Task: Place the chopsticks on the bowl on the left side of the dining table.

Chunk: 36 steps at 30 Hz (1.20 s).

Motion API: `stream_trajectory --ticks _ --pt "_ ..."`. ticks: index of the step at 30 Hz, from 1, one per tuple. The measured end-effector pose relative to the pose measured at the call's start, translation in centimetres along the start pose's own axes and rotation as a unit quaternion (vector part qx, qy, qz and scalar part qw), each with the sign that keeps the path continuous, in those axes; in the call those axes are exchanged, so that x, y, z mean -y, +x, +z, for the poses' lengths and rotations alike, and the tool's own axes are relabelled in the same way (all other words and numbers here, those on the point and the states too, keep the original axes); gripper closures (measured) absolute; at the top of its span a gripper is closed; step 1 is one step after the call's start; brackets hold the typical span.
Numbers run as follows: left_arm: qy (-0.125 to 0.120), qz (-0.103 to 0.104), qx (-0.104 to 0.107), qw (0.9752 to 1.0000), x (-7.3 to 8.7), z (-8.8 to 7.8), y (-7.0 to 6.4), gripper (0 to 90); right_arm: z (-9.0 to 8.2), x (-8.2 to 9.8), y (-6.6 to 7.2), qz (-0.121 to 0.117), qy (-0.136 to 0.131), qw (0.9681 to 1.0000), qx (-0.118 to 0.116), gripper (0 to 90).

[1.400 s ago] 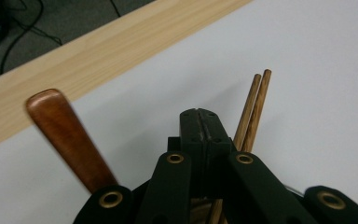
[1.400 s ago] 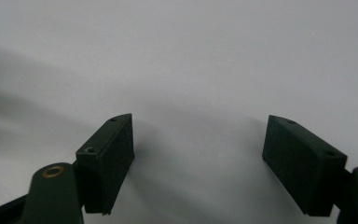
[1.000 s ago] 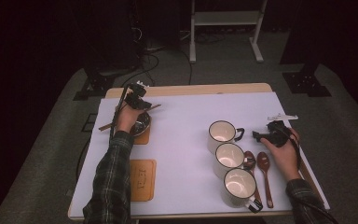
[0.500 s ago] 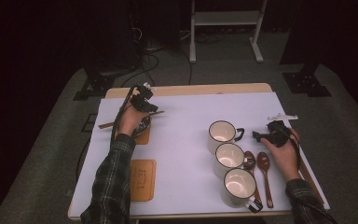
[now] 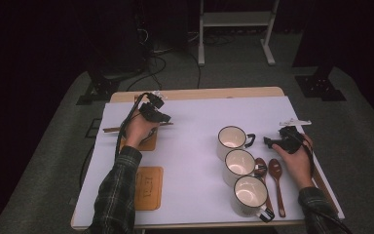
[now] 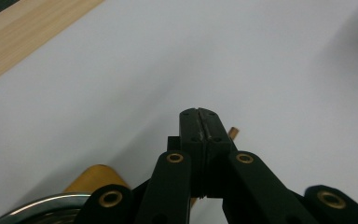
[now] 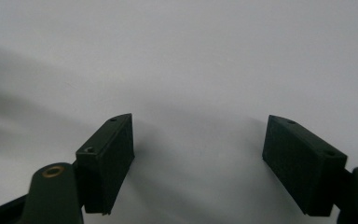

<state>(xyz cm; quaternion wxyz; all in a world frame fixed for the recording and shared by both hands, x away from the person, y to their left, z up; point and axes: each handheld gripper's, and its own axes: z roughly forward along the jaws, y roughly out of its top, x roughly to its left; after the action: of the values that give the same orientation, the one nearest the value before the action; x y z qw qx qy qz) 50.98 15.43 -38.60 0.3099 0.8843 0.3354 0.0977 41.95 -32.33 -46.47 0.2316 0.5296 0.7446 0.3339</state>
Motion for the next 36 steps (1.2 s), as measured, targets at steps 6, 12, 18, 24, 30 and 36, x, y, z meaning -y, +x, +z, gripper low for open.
stream_trajectory --ticks 6,12,18,24,30,36 --pt "-0.002 0.006 0.002 1.0000 0.6 -0.5 -0.8 89.2 0.0 0.0 0.0 0.000 0.000 1.0000 0.000 23.1" --pt "-0.009 0.007 0.000 0.9999 1.0 -1.1 -1.2 88.9 0.0 0.0 0.0 0.000 0.000 1.0000 0.000 23.1" --pt "-0.033 0.008 0.001 0.9994 1.1 -2.3 -1.5 84.5 0.0 0.0 0.0 0.000 0.000 1.0000 0.000 23.1" --pt "-0.051 0.009 0.006 0.9987 1.4 -3.4 -2.3 75.1 0.0 0.0 0.0 0.000 0.000 1.0000 0.000 23.1" --pt "-0.066 0.007 0.019 0.9976 1.8 -4.5 -3.6 62.8 0.0 0.0 0.0 0.000 0.001 1.0000 0.000 23.1" --pt "-0.071 0.009 0.014 0.9974 2.5 -5.0 -5.4 47.8 0.0 0.0 0.0 0.001 0.002 1.0000 0.000 23.1"
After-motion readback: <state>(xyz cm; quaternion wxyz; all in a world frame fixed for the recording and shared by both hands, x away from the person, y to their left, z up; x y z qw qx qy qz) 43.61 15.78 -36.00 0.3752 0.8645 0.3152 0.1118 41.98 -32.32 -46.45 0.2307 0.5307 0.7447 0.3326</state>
